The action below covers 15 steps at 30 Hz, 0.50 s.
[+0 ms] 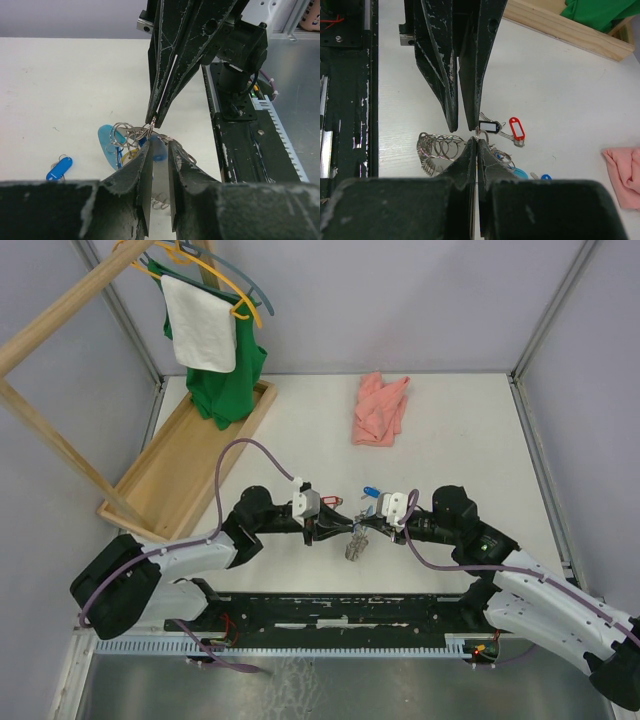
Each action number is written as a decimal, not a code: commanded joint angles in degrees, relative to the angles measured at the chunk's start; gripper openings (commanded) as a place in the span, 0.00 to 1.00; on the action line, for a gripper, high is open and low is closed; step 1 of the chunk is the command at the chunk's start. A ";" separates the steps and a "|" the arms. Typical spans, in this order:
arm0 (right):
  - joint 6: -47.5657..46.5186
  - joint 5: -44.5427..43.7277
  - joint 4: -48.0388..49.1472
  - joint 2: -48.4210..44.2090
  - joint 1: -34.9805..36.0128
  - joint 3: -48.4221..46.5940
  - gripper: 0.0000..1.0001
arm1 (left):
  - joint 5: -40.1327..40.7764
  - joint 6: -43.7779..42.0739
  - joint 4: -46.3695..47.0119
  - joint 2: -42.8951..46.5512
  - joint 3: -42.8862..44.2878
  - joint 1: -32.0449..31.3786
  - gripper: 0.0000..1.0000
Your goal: Put the keys on the keyring
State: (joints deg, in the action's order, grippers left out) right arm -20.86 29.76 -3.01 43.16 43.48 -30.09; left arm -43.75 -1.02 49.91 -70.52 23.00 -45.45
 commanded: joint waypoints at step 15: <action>1.12 2.47 5.29 -1.36 -0.24 -0.23 0.01 | -0.76 5.14 6.52 -4.45 3.55 0.32 0.25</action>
State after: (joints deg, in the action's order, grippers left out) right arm -20.64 30.11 -2.94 43.00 43.38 -30.06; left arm -44.16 2.02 52.21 -74.76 24.43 -45.43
